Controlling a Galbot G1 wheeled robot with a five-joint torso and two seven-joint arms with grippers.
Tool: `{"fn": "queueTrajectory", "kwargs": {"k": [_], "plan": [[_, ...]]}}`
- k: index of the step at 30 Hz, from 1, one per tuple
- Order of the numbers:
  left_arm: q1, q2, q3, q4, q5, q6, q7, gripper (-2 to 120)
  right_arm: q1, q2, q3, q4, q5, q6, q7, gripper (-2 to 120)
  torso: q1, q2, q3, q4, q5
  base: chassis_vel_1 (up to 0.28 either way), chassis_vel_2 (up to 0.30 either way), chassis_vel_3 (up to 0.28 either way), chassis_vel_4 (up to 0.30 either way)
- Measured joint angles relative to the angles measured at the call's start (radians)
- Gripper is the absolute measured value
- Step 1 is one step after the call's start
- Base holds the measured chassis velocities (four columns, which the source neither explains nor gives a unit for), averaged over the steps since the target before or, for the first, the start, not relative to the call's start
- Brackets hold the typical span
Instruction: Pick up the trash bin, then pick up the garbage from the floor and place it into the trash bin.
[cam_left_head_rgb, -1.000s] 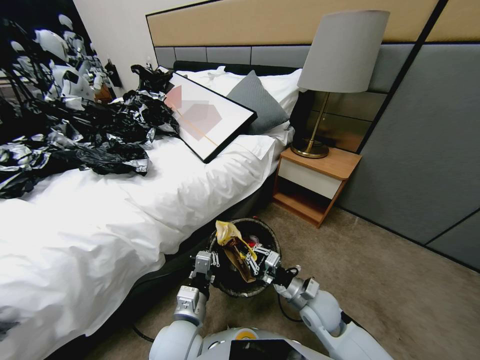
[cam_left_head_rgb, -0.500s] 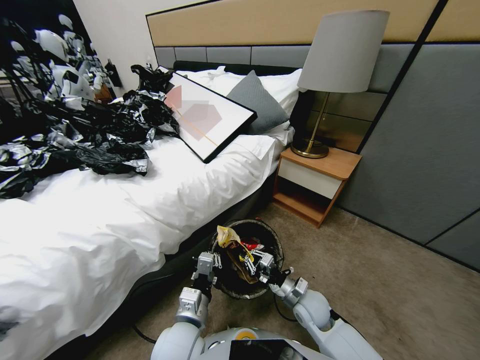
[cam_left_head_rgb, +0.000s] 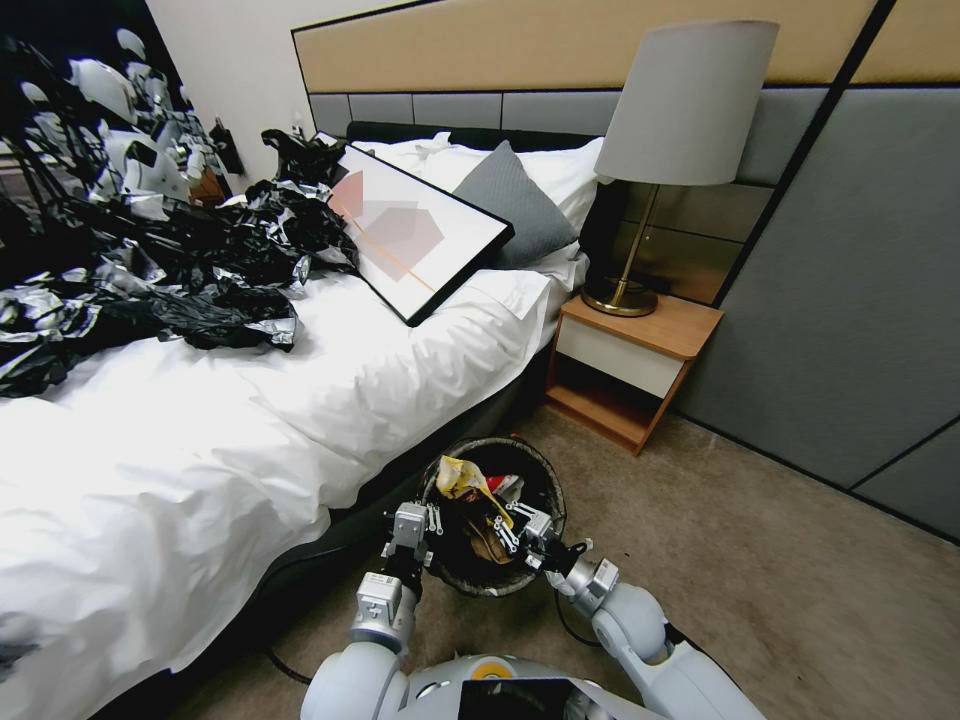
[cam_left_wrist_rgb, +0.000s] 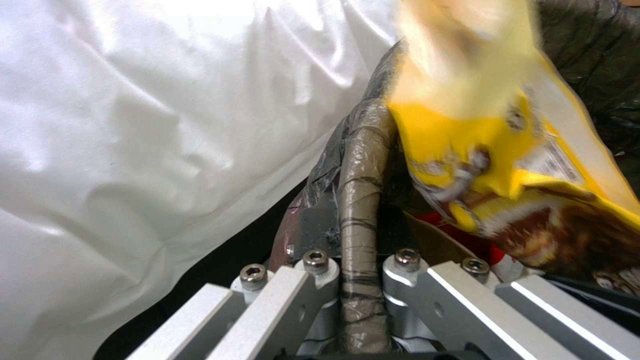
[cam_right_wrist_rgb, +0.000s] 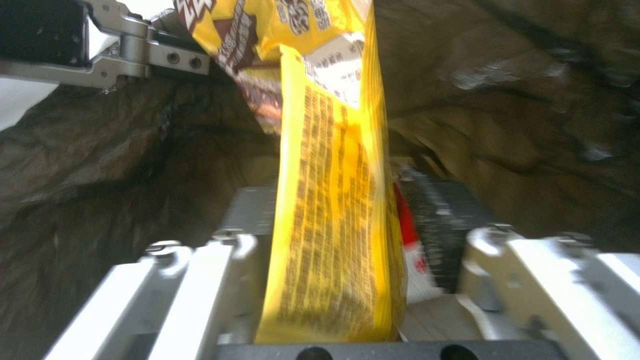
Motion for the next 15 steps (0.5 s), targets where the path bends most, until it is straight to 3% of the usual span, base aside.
{"fn": "queueTrajectory", "kwargs": {"k": [11,15], "plan": [[-0.001,-0.001,0.0,0.0,-0.002,0.002,0.0,0,-0.003,0.0,0.006,-0.003,-0.006,0.003,-0.007,95,0.0,0.0,0.0,0.0,0.0,0.0,0.0,0.0,0.0],[-0.003,-0.001,0.0,0.001,-0.002,0.004,-0.001,0,-0.006,0.001,0.008,-0.003,-0.008,0.004,-0.012,100,0.0,0.0,0.0,0.0,0.0,0.0,0.0,0.0,0.0]]}}
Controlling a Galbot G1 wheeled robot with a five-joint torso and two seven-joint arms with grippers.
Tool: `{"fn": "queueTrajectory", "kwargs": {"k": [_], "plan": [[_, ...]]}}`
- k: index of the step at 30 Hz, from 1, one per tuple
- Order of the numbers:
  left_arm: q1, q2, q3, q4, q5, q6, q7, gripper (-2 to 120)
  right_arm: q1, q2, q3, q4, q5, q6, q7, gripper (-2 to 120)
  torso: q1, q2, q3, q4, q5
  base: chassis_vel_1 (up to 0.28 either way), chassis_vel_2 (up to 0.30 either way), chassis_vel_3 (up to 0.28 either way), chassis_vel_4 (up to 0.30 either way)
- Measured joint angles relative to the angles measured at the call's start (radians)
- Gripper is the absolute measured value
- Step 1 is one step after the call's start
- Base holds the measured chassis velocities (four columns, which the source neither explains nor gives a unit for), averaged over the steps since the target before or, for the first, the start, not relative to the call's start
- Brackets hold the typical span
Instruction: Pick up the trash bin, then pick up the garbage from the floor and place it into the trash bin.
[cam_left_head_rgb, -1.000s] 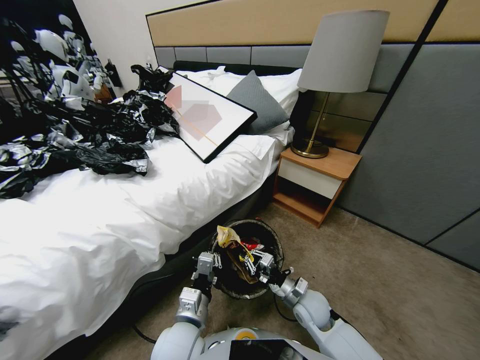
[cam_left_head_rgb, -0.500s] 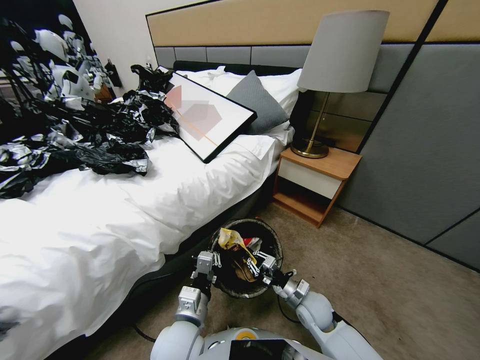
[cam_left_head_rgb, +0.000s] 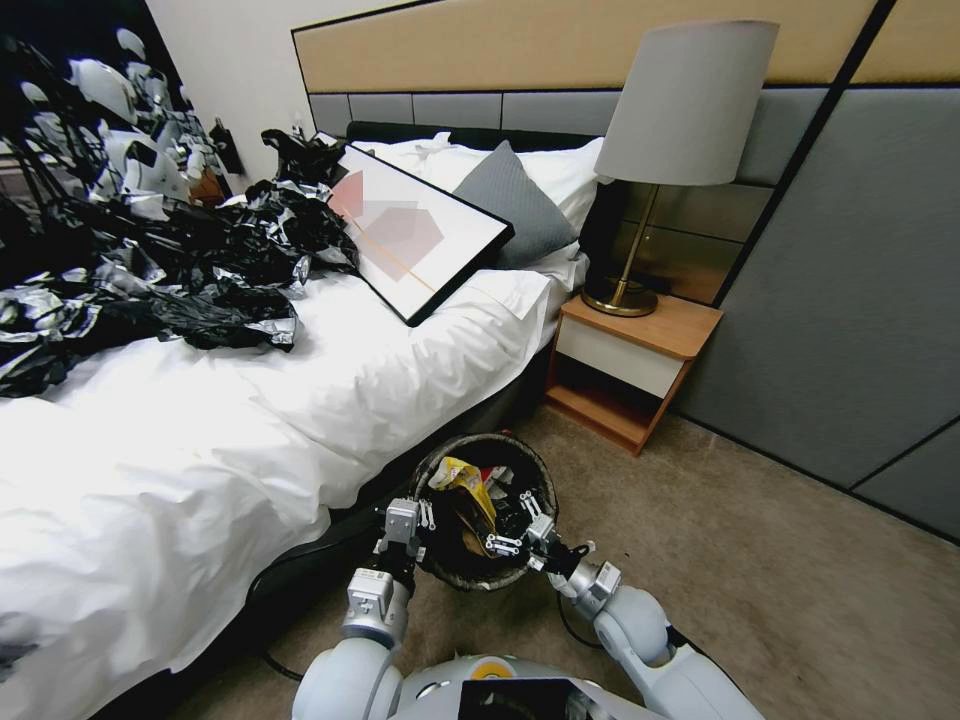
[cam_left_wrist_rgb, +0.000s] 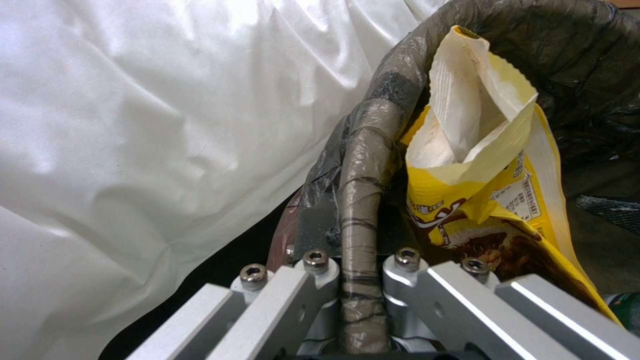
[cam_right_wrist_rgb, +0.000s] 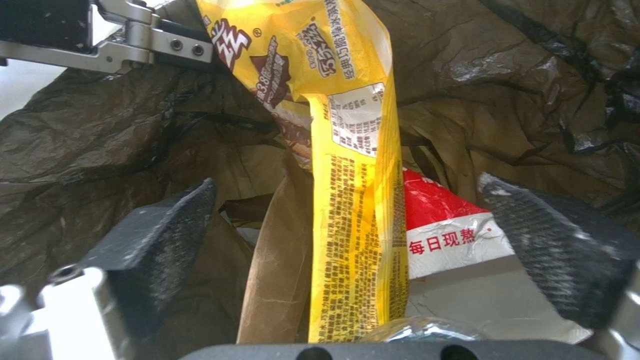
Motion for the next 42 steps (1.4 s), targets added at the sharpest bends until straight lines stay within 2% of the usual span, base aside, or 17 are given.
{"fn": "queueTrajectory", "kwargs": {"k": [9,16,18,20,27,29,33,42], "plan": [[-0.001,0.0,-0.001,0.001,0.0,0.01,-0.002,0,-0.01,-0.005,0.016,0.012,-0.003,0.007,-0.017,100,0.0,0.0,0.0,0.0,0.0,0.0,0.0,0.0,0.0],[0.001,0.004,-0.006,0.007,0.0,0.017,-0.004,0,-0.039,-0.01,0.074,0.107,-0.001,0.026,-0.021,100,0.0,0.0,0.0,0.0001,0.0001,0.0,0.0,0.0,0.0],[0.001,0.004,-0.006,0.008,0.001,0.017,-0.004,0,-0.047,-0.007,0.091,0.148,-0.001,0.028,-0.005,100,0.0,0.0,0.0,0.0001,-0.0001,0.0,0.0,0.0,0.0],[0.001,0.004,-0.005,0.012,0.001,0.017,-0.004,0,-0.062,0.012,0.125,0.237,-0.007,0.03,0.054,100,0.0,0.0,0.0,0.0,0.0,0.0,0.0,0.0,0.0],[0.001,0.005,-0.008,0.014,0.001,0.017,-0.003,0,-0.108,0.057,0.185,0.347,-0.065,0.043,0.179,100,0.0,0.0,0.0,0.0,-0.0001,0.0,0.0,0.0,0.0],[0.002,0.006,-0.016,0.016,-0.001,0.017,-0.003,0,-0.152,0.105,0.215,0.387,-0.083,0.053,0.246,100,0.0,0.0,0.0,0.0,-0.0001,0.0,0.0,0.0,0.0],[0.003,0.006,-0.024,0.015,-0.006,0.017,-0.003,0,-0.203,0.163,0.264,0.4,-0.094,0.081,0.281,100,0.0,0.0,0.0,-0.0001,-0.0001,0.0,0.0,0.0,0.0],[0.01,0.01,-0.036,0.007,-0.016,0.019,-0.005,0,-0.284,0.182,0.39,0.335,-0.052,0.18,0.297,100,0.0,0.0,0.0,0.0,0.0001,0.0,0.0,0.0,0.0]]}}
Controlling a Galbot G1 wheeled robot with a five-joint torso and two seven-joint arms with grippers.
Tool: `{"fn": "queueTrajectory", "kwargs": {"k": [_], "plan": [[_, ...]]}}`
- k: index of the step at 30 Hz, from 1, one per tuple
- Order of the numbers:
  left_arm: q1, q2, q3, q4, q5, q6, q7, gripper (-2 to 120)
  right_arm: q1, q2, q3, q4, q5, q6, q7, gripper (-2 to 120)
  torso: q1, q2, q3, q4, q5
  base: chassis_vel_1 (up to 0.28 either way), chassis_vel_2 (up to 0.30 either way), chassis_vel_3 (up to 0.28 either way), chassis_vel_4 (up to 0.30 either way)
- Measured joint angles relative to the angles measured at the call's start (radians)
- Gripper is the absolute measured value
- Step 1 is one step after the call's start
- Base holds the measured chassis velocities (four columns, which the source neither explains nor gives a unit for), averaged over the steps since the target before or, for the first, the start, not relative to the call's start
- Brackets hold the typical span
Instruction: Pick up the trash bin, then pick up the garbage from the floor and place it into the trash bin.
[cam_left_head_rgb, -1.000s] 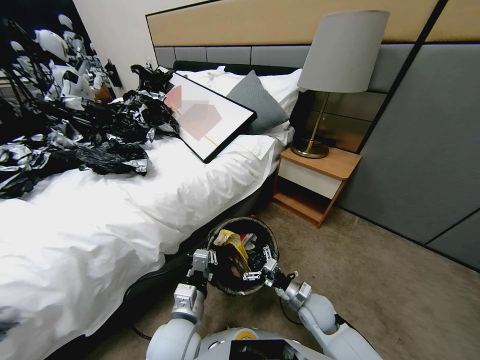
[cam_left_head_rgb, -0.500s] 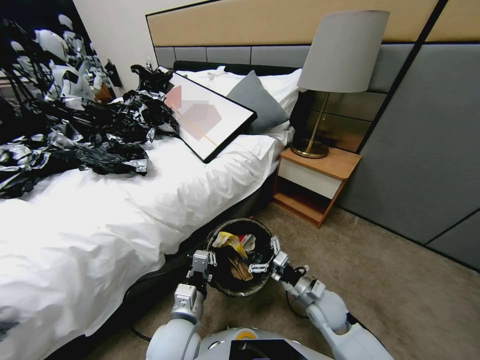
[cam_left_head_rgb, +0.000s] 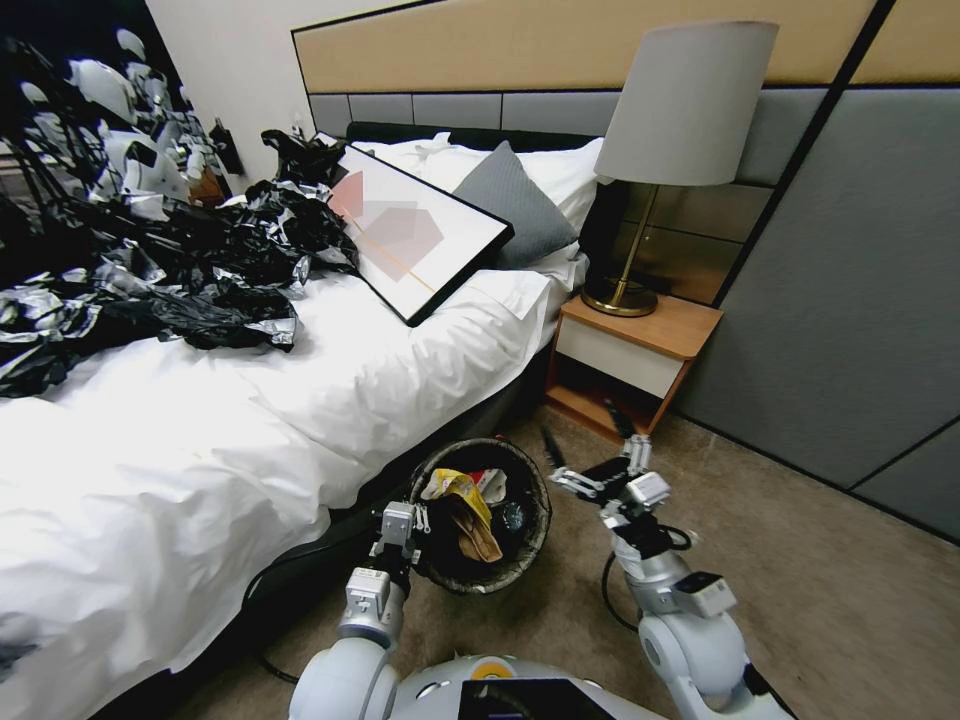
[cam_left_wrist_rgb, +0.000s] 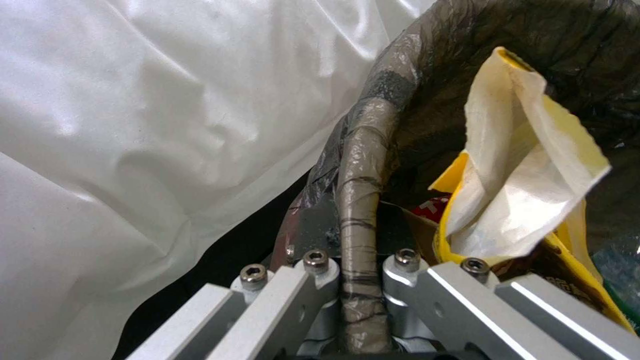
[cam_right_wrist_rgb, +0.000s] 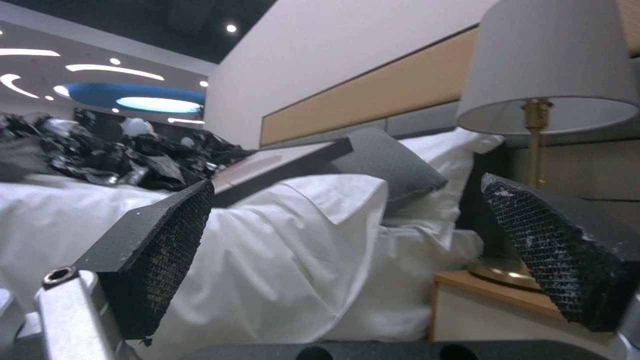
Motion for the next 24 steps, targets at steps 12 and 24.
{"fn": "queueTrajectory", "kwargs": {"k": [12,24], "plan": [[-0.017,0.008,-0.002,-0.001,-0.021,0.006,-0.004,0,0.016,0.046,-0.001,-0.103,-0.003,0.037,0.002,100,0.0,0.0,0.0,0.0001,-0.0002,0.0,0.0,0.0,0.0],[-0.018,0.002,0.004,-0.007,-0.015,0.009,-0.003,0,0.042,0.06,-0.004,-0.132,-0.002,0.04,0.001,100,0.0,0.0,0.0,0.0001,-0.0001,0.01,0.009,0.013,0.01]]}}
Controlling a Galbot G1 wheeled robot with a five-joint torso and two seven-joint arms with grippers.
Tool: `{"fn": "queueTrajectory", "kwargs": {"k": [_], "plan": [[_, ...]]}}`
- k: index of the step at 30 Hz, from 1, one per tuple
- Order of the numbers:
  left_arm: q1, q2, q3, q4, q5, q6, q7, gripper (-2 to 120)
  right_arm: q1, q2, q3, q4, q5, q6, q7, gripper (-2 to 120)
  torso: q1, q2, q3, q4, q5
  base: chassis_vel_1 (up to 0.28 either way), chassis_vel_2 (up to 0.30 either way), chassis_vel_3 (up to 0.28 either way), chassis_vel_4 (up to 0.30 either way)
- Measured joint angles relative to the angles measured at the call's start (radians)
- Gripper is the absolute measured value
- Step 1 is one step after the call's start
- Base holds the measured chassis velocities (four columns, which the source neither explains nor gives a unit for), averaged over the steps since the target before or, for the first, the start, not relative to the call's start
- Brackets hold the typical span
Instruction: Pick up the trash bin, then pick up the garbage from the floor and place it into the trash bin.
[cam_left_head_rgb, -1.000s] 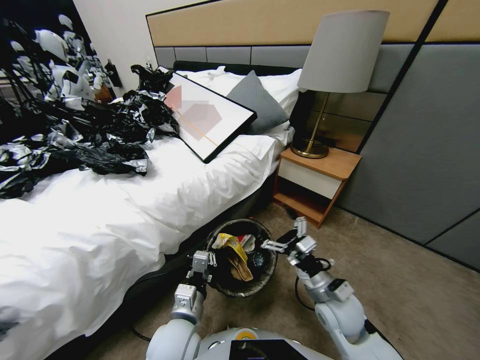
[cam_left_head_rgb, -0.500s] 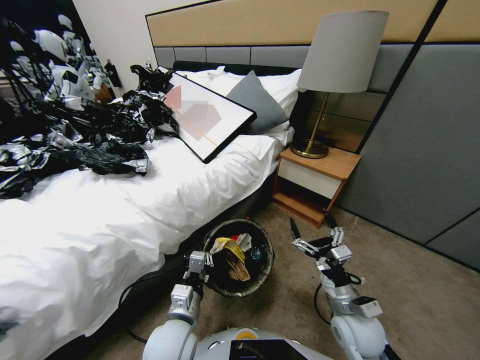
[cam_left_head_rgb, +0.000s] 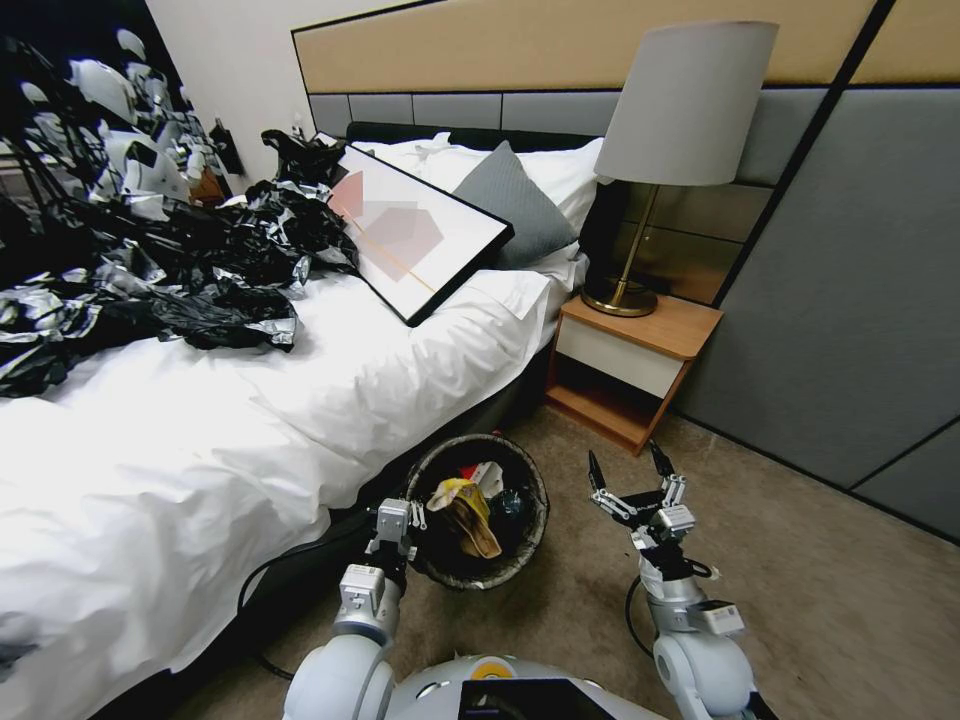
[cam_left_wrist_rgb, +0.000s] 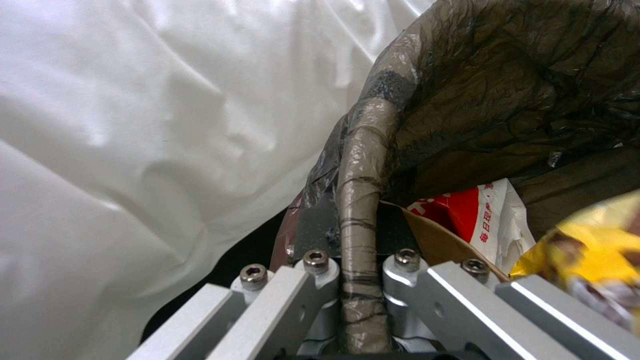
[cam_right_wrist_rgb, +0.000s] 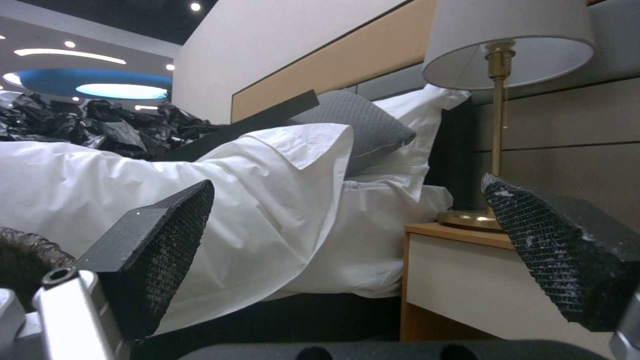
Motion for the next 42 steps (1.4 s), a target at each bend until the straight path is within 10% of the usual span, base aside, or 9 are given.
{"fn": "queueTrajectory", "kwargs": {"k": [42], "plan": [[0.078,0.016,0.054,-0.026,0.041,0.028,-0.002,0,0.05,-0.019,-0.012,-0.015,0.005,-0.043,-0.011,100,0.0,0.0,0.0,-0.0001,0.0,0.111,0.109,0.11,0.112]]}}
